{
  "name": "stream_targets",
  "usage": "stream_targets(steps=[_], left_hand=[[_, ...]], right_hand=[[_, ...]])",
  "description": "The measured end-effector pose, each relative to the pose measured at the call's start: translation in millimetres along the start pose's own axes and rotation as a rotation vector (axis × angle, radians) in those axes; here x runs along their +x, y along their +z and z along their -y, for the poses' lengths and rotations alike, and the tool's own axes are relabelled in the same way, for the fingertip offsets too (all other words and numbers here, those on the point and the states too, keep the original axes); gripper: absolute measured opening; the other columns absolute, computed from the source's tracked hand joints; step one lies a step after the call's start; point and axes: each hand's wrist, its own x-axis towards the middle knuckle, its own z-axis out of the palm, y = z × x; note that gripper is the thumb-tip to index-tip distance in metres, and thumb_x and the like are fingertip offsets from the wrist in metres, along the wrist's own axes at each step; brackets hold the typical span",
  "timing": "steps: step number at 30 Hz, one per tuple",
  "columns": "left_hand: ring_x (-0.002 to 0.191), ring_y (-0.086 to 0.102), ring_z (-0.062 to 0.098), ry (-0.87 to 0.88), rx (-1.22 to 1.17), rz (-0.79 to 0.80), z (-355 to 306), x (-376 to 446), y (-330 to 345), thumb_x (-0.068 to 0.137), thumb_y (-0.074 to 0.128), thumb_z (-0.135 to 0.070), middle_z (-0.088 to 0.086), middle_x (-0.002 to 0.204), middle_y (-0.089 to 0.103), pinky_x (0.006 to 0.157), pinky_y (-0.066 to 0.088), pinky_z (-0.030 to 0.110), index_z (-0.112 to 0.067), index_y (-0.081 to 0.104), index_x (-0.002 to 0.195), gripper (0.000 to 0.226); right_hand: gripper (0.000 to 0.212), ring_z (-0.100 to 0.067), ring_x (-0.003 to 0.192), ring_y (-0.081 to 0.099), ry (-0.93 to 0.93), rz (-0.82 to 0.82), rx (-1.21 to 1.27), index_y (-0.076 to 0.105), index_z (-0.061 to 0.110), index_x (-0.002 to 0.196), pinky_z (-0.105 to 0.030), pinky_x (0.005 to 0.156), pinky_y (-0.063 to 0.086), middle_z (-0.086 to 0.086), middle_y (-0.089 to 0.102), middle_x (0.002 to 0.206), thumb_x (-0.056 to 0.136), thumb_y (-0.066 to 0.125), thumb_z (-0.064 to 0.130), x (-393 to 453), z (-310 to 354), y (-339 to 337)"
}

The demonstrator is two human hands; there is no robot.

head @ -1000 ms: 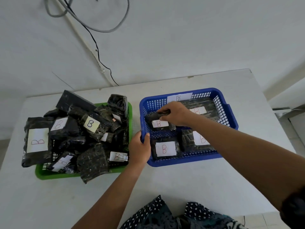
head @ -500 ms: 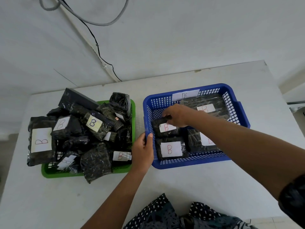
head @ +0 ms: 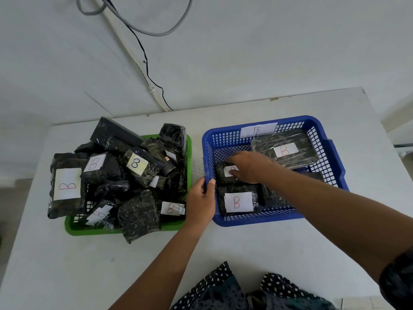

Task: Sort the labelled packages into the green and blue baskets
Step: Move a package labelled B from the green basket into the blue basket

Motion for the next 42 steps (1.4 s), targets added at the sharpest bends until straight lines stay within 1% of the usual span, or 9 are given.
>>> stream_targets(steps=[7, 9, 14, 21, 27, 33, 36, 39, 42], left_hand=[[0.098, 0.068, 0.018, -0.072, -0.082, 0.147, -21, 1, -25, 0.098, 0.057, -0.022, 0.001, 0.106, 0.073, 0.095, 0.053, 0.048, -0.027, 0.067, 0.098, 0.012], [0.11, 0.064, 0.014, -0.048, -0.079, 0.162, -29, 1, -47, 0.098, 0.058, -0.024, 0.001, 0.122, 0.068, 0.102, 0.05, 0.046, -0.023, 0.065, 0.119, 0.022], [0.098, 0.062, -0.014, 0.331, 0.198, -0.03, -34, -8, -132, 0.096, 0.062, -0.029, -0.016, 0.111, 0.069, 0.084, 0.047, 0.004, -0.023, 0.069, 0.123, 0.028], [0.12, 0.058, 0.015, 0.587, 0.51, -0.164, 37, -34, -204, 0.092, 0.069, -0.019, 0.002, 0.129, 0.065, 0.105, 0.046, 0.034, -0.011, 0.068, 0.125, 0.034], [0.13, 0.052, 0.012, 0.615, 0.532, -0.042, 95, -42, -218, 0.089, 0.073, -0.017, -0.002, 0.137, 0.06, 0.108, 0.045, 0.039, -0.012, 0.069, 0.125, 0.037], [0.135, 0.046, 0.004, 0.666, 0.463, 0.035, 103, -39, -231, 0.09, 0.065, -0.039, -0.007, 0.141, 0.058, 0.11, 0.043, 0.032, -0.013, 0.068, 0.127, 0.045], [0.129, 0.053, 0.004, 0.652, 0.342, 0.036, 95, -35, -240, 0.088, 0.068, -0.042, -0.007, 0.134, 0.062, 0.108, 0.043, 0.024, -0.015, 0.067, 0.128, 0.049], [0.107, 0.067, 0.006, 0.48, 0.075, -0.038, 72, -26, -239, 0.089, 0.07, -0.035, -0.009, 0.115, 0.072, 0.091, 0.054, 0.023, -0.023, 0.069, 0.123, 0.037], [0.091, 0.072, 0.007, 0.234, -0.225, -0.017, 43, -12, -234, 0.09, 0.07, -0.03, -0.012, 0.096, 0.076, 0.069, 0.058, 0.02, -0.037, 0.072, 0.107, 0.018]], right_hand=[[0.044, -0.028, 0.124, 0.056, 0.001, -0.408, 0.185, 0.053, 0.018, 0.141, -0.044, 0.094, 0.05, -0.005, 0.056, 0.141, 0.099, 0.054, 0.031, -22, 6, -10], [0.043, -0.028, 0.126, 0.055, -0.02, -0.507, 0.209, 0.055, 0.016, 0.139, -0.045, 0.097, 0.049, -0.006, 0.057, 0.141, 0.099, 0.055, 0.032, -32, 17, -17], [0.042, -0.028, 0.123, 0.057, -0.104, -0.692, 0.287, 0.061, 0.013, 0.134, -0.046, 0.098, 0.049, -0.008, 0.061, 0.135, 0.096, 0.063, 0.031, -57, 70, -18], [0.048, -0.025, 0.123, 0.059, -0.456, -0.681, 0.3, 0.065, 0.011, 0.131, -0.035, 0.104, 0.046, -0.009, 0.062, 0.134, 0.091, 0.07, 0.035, -63, 173, 13], [0.065, -0.027, 0.148, 0.032, -0.607, -0.431, 0.131, 0.056, 0.008, 0.141, -0.043, 0.12, 0.03, -0.012, 0.044, 0.154, 0.086, 0.075, 0.037, -43, 205, 39], [0.048, -0.029, 0.144, 0.038, -0.608, -0.512, 0.113, 0.06, 0.005, 0.136, -0.04, 0.114, 0.04, -0.014, 0.052, 0.147, 0.093, 0.07, 0.023, -37, 205, 44], [0.041, -0.025, 0.132, 0.054, -0.566, -0.556, 0.313, 0.063, 0.005, 0.131, -0.032, 0.11, 0.044, -0.013, 0.061, 0.136, 0.094, 0.068, 0.023, -37, 208, 34], [0.025, -0.006, 0.082, 0.066, -0.378, -0.532, 0.716, 0.066, 0.019, 0.121, -0.019, 0.073, 0.054, 0.007, 0.071, 0.098, 0.097, 0.062, 0.027, -35, 218, 12], [0.015, -0.013, 0.08, 0.068, -0.144, -0.482, 0.995, 0.069, 0.026, 0.11, -0.032, 0.068, 0.059, 0.007, 0.071, 0.09, 0.097, 0.063, 0.03, -26, 219, -3]])
